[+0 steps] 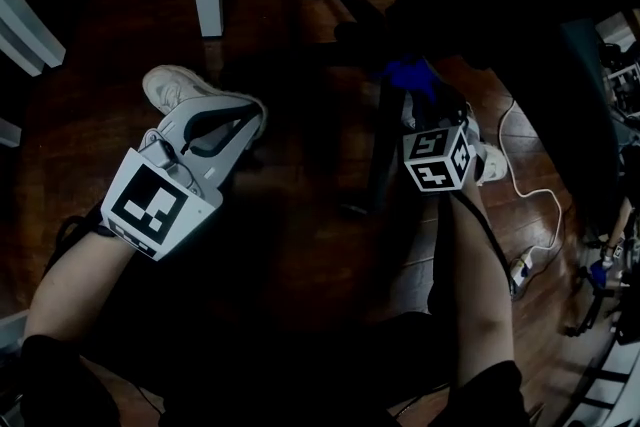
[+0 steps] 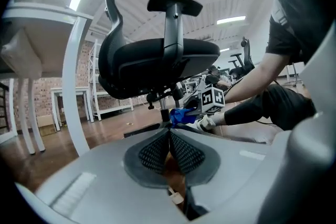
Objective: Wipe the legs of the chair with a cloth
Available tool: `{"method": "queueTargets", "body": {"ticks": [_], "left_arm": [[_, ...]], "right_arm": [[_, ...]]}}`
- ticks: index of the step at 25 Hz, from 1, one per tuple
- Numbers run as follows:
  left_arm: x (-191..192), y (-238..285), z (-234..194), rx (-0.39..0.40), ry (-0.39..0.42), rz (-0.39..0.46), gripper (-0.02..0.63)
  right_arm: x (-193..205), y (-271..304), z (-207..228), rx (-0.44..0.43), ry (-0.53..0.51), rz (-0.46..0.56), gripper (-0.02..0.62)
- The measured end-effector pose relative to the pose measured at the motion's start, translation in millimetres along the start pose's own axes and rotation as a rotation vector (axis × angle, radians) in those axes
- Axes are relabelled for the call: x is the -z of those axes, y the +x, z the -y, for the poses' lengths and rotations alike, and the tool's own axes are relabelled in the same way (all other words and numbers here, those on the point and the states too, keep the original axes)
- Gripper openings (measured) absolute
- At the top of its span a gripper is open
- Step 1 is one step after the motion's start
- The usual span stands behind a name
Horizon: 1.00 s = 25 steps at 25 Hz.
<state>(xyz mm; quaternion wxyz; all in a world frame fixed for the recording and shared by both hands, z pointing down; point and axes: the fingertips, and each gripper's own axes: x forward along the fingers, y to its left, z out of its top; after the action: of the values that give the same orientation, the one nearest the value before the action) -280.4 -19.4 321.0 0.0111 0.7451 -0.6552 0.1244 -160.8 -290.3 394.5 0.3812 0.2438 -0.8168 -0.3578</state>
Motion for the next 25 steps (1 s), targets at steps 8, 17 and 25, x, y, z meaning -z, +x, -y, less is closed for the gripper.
{"method": "queueTargets", "body": {"ticks": [8,17,25], "left_arm": [[15,11,-3,0.019,-0.057,-0.021,0.006],[22,10,6,0.044,-0.061,-0.030,0.006],[16,28,21,0.071,0.080,-0.034,0.006]], "right_arm": [[-1,40,0,-0.013,0.035,-0.025,0.094],[4,47,-29,-0.158,-0.038,-0.056,0.092],[13,34,-41,-0.252,-0.041,-0.076,0.092]]}}
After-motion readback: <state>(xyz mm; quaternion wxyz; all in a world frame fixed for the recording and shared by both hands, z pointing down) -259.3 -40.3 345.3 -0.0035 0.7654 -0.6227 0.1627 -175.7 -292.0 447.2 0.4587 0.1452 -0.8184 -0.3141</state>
